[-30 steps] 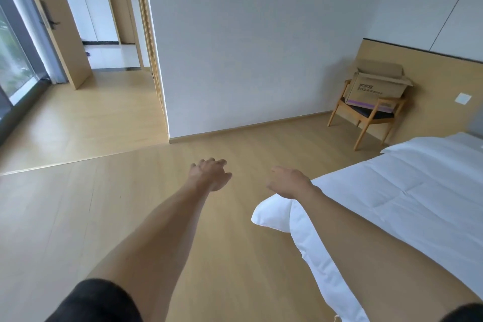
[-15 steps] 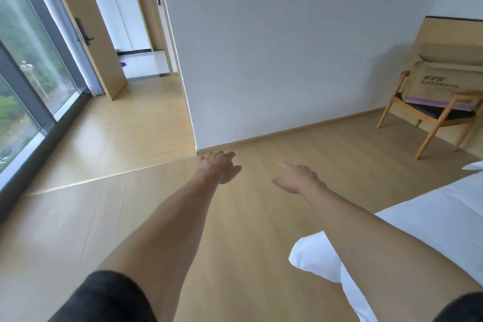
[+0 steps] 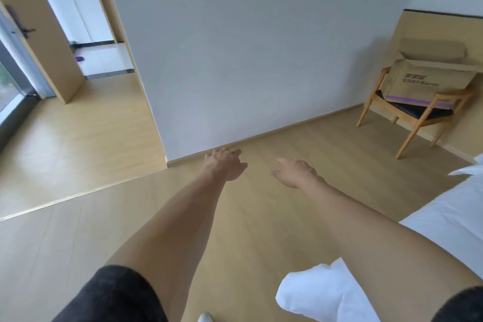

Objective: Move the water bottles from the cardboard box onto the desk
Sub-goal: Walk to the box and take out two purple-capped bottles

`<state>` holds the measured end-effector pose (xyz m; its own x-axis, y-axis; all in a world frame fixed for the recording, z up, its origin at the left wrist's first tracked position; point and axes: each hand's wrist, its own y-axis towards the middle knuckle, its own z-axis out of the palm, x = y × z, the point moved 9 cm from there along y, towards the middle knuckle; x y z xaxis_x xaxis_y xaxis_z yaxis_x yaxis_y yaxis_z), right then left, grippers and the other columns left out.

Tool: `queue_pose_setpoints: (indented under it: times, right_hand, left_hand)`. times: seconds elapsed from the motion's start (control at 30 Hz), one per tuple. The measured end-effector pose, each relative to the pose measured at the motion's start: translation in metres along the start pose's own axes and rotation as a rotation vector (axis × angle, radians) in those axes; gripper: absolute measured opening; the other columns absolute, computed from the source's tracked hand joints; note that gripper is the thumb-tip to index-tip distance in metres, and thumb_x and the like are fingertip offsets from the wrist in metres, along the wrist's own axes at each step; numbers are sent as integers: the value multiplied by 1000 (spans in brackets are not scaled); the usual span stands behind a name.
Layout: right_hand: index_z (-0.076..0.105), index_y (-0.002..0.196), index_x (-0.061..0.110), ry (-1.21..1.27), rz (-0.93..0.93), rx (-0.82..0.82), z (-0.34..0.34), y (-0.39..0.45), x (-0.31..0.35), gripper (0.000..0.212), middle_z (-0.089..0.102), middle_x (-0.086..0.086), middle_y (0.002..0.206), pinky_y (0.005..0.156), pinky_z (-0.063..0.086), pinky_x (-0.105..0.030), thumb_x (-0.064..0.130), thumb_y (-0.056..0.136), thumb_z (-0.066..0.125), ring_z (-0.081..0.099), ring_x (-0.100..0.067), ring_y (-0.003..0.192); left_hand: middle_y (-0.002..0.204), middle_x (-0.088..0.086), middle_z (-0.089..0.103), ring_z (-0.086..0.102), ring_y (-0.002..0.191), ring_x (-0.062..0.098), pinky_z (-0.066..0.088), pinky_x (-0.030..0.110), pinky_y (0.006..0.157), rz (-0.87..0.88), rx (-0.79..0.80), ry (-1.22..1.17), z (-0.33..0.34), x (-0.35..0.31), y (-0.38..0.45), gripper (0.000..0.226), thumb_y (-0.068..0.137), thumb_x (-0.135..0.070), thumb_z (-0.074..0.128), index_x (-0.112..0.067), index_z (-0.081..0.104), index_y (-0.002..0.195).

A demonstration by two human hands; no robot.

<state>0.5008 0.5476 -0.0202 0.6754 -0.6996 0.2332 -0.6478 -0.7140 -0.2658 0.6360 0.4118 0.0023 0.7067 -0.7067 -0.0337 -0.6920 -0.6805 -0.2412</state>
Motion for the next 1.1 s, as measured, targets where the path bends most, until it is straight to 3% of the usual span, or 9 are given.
queue_pose_setpoints:
  times: [0.43,0.67,1.1]
  right_hand:
    - [43,147,29,8,391,-89,-91,182,-99,54,51,-9,147,104,40,-38,52,98,45,47,-31,135]
    - [42,149,31,10,528,-147,-136,235,-141,57,54,-6,146,103,40,-39,56,97,47,46,-30,135]
    - [39,151,26,134,774,-164,-174,297,-307,56,45,-8,152,109,37,-43,51,101,44,40,-30,140]
  left_hand:
    - [150,5,45,41,137,29,32,42,110,381,-8,32,-61,-118,261,56,102,-55,34,-35,32,155]
    - [153,5,42,39,140,29,32,42,110,533,19,59,-91,-180,348,56,103,-52,35,-33,30,156]
    - [150,9,44,42,136,31,35,44,110,797,5,163,-110,-368,450,54,104,-50,35,-28,34,153]
